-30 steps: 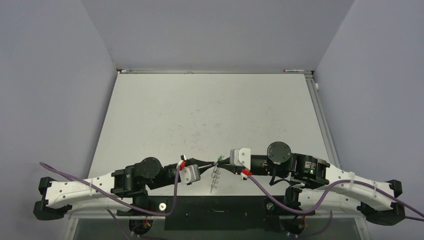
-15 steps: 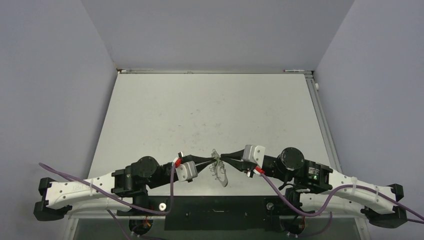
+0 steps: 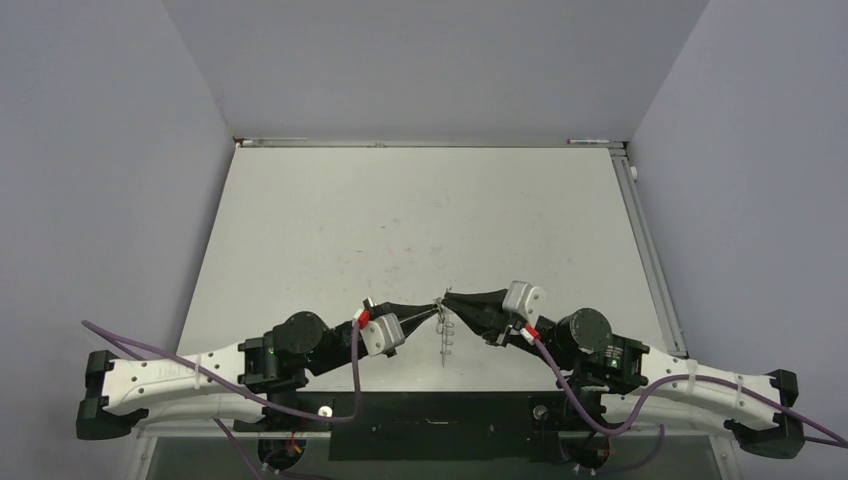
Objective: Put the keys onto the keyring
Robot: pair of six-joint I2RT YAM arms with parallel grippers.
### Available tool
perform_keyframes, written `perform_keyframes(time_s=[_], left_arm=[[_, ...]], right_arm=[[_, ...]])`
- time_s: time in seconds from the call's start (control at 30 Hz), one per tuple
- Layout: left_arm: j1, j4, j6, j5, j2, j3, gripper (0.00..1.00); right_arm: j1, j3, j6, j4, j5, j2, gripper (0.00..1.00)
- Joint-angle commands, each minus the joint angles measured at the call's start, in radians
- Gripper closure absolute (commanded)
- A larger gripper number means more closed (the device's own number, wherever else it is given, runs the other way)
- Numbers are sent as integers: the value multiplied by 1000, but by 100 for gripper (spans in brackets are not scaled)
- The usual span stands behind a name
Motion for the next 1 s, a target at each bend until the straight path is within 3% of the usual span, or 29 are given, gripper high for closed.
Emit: perform_keyframes(time_s=[0.0,0.4,0.43,0.53,0.6,0.7,0.97], left_arm=[[-10,43,3,44,34,6,100],[-19,57,22,19,69,9,100],[-20,58,22,12,74,14,95],[-22,44,29,3,83,24,66],[-23,29,31,-2,69,22,56],[-24,-4,20,1,12,18,52],[-29,-135,-27,63,-203,35,55]], right_arm=[[-3,-10,35,236,93,-11,95],[-3,-33,92,294,154,-26,95],[-2,-40,95,297,155,-25,95],[-2,-51,100,296,152,-17,95],[-2,-50,101,287,141,-20,95],[-3,-44,93,253,102,-35,95],[-4,-4,38,108,-104,-85,95]])
